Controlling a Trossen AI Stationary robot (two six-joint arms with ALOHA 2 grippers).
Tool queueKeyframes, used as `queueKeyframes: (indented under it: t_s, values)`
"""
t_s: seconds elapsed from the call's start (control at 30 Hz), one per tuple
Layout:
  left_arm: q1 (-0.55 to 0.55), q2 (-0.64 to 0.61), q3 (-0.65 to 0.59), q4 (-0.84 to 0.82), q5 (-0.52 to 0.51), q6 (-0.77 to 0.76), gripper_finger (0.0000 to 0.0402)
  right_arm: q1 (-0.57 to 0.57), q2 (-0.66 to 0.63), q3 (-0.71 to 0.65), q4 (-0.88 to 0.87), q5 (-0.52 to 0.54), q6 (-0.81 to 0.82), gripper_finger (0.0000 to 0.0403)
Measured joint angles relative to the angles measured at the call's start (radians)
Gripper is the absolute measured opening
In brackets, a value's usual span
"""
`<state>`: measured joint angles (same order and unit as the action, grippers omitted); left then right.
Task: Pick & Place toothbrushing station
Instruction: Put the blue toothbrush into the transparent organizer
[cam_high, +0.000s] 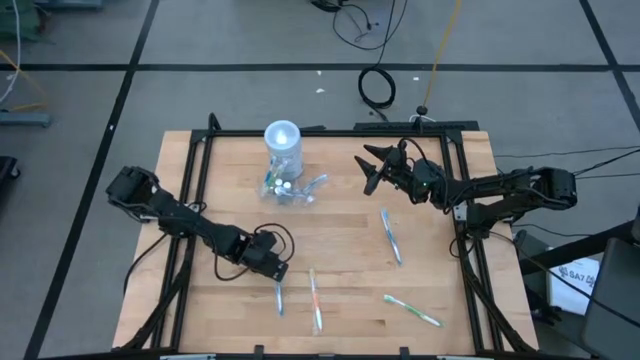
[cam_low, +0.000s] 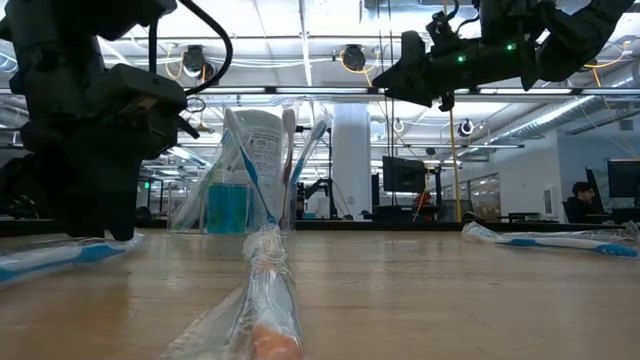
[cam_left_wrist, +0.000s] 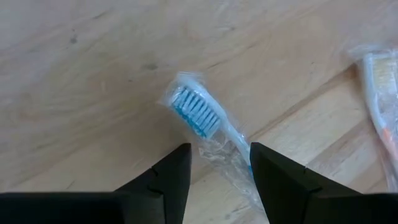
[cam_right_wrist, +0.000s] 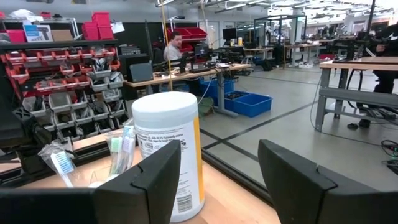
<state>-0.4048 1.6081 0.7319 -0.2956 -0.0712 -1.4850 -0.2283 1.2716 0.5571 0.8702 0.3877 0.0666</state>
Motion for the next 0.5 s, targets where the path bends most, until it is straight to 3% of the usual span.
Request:
queueKeyframes:
  t_s: [0.27, 0.5]
  values:
    - [0.043, 0.004, -0.001, -0.036, -0.071, 0.103, 0.0164, 0.000, 0.000, 0.000, 0.001, 0.000, 0.000, 0.0208]
    - [0.087, 0.005, -0.003, -0.040, -0.098, 0.188, 0.0073, 0.000, 0.000, 0.000, 0.001, 0.000, 0.000, 0.0208]
